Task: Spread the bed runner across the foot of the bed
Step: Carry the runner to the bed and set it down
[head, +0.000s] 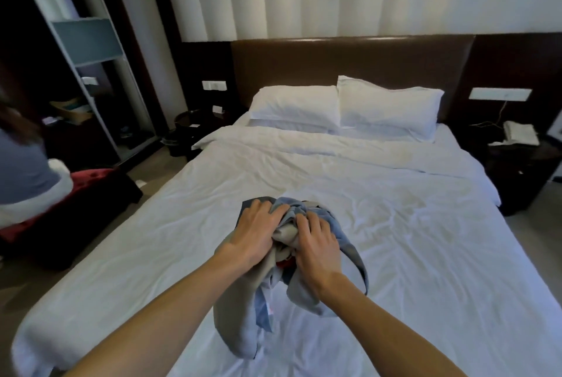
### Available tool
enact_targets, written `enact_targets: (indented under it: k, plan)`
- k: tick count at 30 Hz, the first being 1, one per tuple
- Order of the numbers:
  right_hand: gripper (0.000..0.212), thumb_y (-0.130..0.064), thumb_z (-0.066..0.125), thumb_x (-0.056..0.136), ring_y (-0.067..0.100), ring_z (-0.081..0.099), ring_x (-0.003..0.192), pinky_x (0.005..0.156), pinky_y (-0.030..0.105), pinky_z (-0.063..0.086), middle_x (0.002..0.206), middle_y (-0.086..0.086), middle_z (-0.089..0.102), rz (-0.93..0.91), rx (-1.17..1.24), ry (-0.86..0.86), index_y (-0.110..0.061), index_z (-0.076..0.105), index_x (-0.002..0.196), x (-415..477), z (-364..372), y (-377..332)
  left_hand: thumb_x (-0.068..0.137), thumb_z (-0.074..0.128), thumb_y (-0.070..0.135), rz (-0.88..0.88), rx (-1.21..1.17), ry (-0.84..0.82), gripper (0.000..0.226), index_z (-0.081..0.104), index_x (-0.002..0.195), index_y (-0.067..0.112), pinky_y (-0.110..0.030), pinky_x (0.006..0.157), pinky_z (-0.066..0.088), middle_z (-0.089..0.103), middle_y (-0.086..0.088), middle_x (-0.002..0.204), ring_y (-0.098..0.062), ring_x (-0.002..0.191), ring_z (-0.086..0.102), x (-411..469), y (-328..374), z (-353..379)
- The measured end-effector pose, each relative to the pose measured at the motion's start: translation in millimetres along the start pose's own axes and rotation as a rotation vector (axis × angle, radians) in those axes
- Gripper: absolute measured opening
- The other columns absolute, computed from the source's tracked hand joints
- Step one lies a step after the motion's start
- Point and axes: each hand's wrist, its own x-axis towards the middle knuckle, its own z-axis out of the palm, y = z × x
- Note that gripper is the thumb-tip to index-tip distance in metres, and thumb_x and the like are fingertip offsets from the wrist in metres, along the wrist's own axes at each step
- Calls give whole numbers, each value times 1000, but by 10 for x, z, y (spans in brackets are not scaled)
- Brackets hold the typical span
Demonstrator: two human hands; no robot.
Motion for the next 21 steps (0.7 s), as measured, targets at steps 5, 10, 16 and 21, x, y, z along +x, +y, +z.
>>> enact_targets:
  k: [5, 10, 16, 21]
  plan:
    - [53, -14, 66, 78, 38, 56, 105, 77, 46, 53, 124, 16, 55, 44, -2, -25, -9, 50, 129, 626, 327, 306, 92, 46, 20, 51, 47, -40, 48, 33, 138, 26, -35, 87, 38, 48, -7, 121, -27, 106, 41, 769, -226, 228]
    - [52, -15, 73, 74, 36, 58, 107, 77, 44, 54, 122, 15, 59, 97, -51, -66, -10, 57, 123, 928, 621, 586, 93, 44, 25, 90, 39, -77, 47, 33, 140, 26, -34, 84, 39, 50, -6, 118, -27, 104, 42, 1265, -376, 648]
    - [57, -19, 70, 78, 37, 53, 116, 85, 46, 51, 131, 15, 54, 150, -115, -187, -11, 51, 131, 958, 1059, 947, 95, 43, 31, 129, -27, -130, 46, 33, 140, 27, -35, 87, 39, 50, -5, 119, -26, 106, 43, 1551, -419, 1344]
    - [87, -28, 91, 42, 35, 59, 105, 74, 43, 56, 121, 14, 60, 214, -134, -334, -12, 56, 121, 811, 1533, 1274, 95, 42, 34, 140, -85, -219, 48, 30, 141, 28, -35, 93, 38, 47, -5, 127, -26, 115, 40, 1616, -386, 2135]
